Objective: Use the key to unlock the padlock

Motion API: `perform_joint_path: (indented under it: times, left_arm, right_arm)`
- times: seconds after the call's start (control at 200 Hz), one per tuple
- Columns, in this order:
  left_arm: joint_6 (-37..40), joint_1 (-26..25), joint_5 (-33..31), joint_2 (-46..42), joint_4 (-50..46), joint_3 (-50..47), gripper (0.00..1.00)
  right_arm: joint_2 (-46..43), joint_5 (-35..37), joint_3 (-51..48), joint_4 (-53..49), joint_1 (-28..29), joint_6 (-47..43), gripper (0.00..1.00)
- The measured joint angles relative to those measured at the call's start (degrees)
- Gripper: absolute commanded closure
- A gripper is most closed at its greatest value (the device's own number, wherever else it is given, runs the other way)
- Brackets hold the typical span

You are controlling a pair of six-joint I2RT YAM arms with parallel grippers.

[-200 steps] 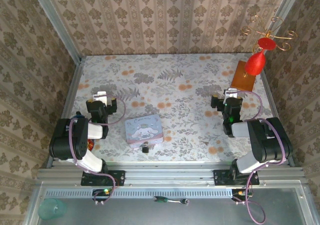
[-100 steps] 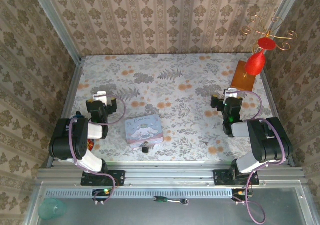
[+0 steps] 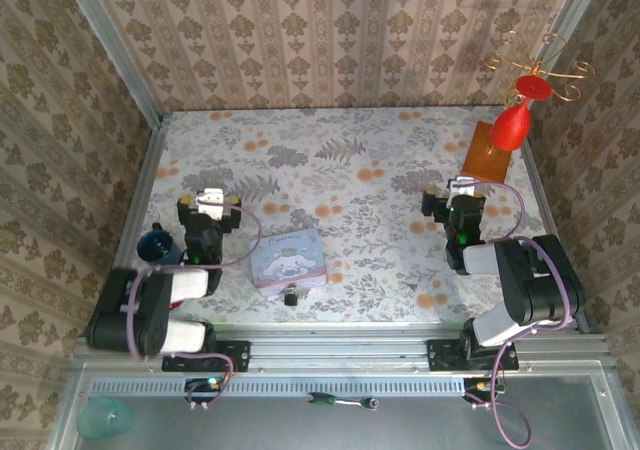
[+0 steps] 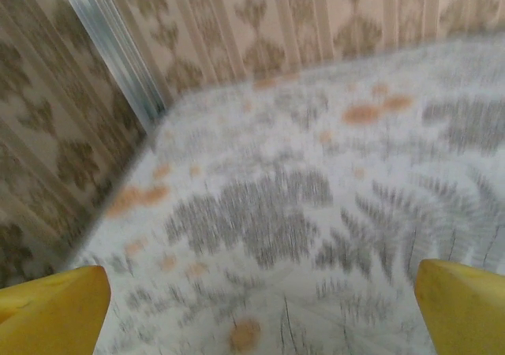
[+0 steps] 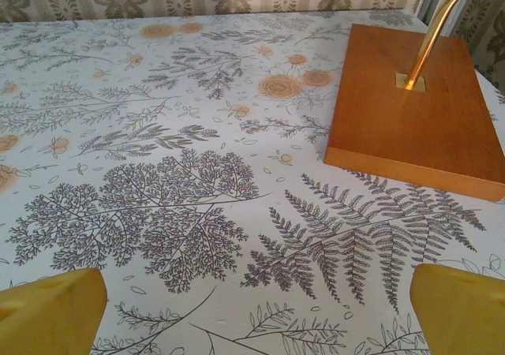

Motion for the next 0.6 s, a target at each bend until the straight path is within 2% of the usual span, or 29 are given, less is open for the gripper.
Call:
perform_joint_path:
  times: [0.155, 0.23, 0.35, 0.485, 0.555, 0.6]
  left_arm:
    - [-3.37, -0.85, -3.23, -17.94, -13.57, 5.77, 0.00]
    - [-10.16, -0.74, -6.60, -25.05, -23.50, 10.29, 0.00]
    - [-25.18, 0.17, -10.71, -33.51, -43.89, 18.84, 0.00]
    - [-33.83, 2.16, -8.70, -44.06, -57.07, 21.57, 0.00]
    - [-36.72, 3.06, -6.78, -50.36, -58.82, 18.80, 0.00]
    - [-37.57, 4.13, -3.21, -54.69, -57.35, 15.26, 0.00]
  right_arm:
    - [0.00, 0.02, 0.00, 0.02, 0.00, 0.02, 0.00]
    - [0.00, 0.02, 0.00, 0.02, 0.00, 0.02, 0.00]
    - [0.00, 0.00, 0.00, 0.00, 0.00, 0.02, 0.00]
    - [0.00, 0.02, 0.00, 0.00, 0.00, 0.02, 0.00]
    - [0.00, 0.02, 0.00, 0.00, 0.00, 0.02, 0.00]
    - [0.00, 0.02, 0.00, 0.02, 0.00, 0.02, 0.00]
